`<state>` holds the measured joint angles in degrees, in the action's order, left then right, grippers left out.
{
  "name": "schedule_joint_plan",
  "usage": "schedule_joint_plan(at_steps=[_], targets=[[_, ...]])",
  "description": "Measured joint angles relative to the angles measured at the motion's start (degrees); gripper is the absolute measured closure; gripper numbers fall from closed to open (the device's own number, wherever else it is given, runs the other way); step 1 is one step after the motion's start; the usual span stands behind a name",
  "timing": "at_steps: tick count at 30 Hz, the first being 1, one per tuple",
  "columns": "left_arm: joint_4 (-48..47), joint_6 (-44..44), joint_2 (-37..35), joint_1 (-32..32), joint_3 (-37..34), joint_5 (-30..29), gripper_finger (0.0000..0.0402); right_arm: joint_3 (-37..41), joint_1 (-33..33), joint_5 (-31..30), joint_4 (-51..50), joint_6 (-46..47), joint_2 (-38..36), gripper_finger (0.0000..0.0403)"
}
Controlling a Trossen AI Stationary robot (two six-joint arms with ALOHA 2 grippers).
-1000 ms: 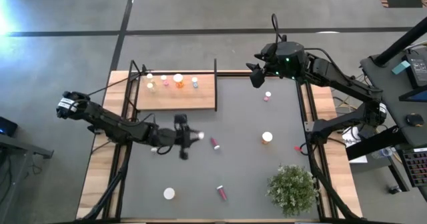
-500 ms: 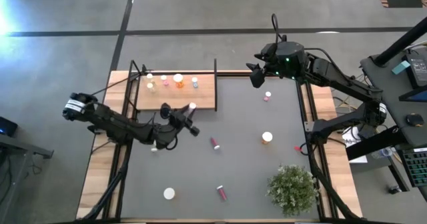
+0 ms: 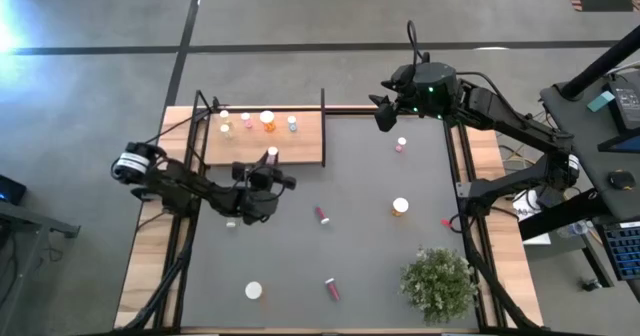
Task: Pick and place medicine bottles onto shelf by color
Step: Put the left pink pill bottle on the shelf aligned with the other pink pill bottle
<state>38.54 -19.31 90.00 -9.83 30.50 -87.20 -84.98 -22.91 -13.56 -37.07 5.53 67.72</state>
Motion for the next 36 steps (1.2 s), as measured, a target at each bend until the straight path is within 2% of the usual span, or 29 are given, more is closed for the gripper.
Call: schedule_joint_plan(at_steps=[7, 19, 24, 36], targets=[[0.0, -10.1, 0.1, 6.5, -4.0, 4.0, 0.0313, 0.0, 0.0, 0.0, 0.0, 0.0, 0.0, 0.017], [0.0, -25.6, 0.9, 7.9, -12.3, 3.5, 0.0313, 0.0, 0.0, 0.0, 0.0, 0.0, 0.0, 0.017], [0.0, -26.9, 1.7, 8.6, -13.1, 0.2, 0.0313, 0.0, 0.0, 0.0, 0.0, 0.0, 0.0, 0.017], [0.0, -31.6, 6.4, 15.4, -12.8, 0.1, 0.0313, 0.0, 0.0, 0.0, 0.0, 0.0, 0.0, 0.017]])
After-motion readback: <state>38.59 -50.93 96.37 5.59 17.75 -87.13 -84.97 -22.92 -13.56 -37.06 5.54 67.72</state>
